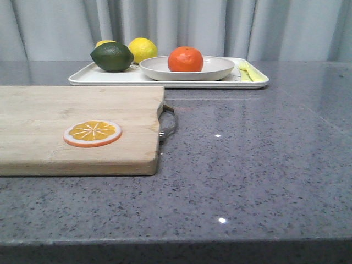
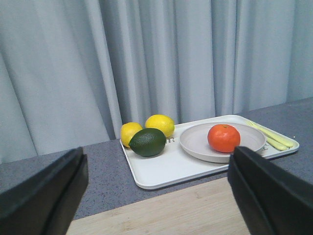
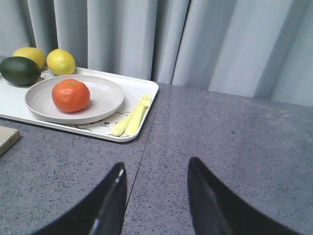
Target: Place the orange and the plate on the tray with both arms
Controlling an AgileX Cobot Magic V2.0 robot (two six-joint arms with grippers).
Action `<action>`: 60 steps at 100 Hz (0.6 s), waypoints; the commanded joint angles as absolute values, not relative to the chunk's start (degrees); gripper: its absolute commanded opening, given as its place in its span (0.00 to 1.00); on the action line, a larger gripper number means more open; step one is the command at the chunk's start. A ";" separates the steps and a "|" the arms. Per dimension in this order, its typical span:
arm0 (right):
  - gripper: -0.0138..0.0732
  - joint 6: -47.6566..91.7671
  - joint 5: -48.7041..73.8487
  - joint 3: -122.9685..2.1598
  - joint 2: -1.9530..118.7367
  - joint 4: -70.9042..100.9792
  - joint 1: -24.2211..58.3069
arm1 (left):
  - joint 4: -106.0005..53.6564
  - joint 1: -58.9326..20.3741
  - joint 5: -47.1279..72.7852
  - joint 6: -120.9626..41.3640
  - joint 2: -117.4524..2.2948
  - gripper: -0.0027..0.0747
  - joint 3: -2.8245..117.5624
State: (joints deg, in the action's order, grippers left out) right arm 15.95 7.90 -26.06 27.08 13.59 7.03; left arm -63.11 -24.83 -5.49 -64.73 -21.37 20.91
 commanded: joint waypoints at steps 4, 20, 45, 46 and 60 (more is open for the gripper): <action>0.53 16.70 1.86 -24.41 20.89 13.71 6.76 | -63.22 -24.61 -7.65 -64.42 -18.15 0.76 20.19; 0.53 16.70 7.69 -22.20 14.57 13.71 6.76 | -62.85 -24.61 -7.89 -64.57 -12.83 0.76 16.42; 0.53 16.70 6.89 -20.66 13.32 13.92 6.76 | -62.72 -24.61 -8.85 -64.88 -10.09 0.76 14.35; 0.53 16.70 6.75 -20.66 13.32 13.92 6.76 | -62.72 -24.61 -8.85 -64.88 -10.09 0.76 14.35; 0.50 16.70 4.85 -20.66 13.32 13.92 6.76 | -62.72 -24.61 -8.85 -64.88 -10.09 0.76 14.35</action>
State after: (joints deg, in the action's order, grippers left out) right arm 15.95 10.98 -19.12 13.04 13.78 7.03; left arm -63.11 -24.83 -6.70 -64.73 -9.65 12.92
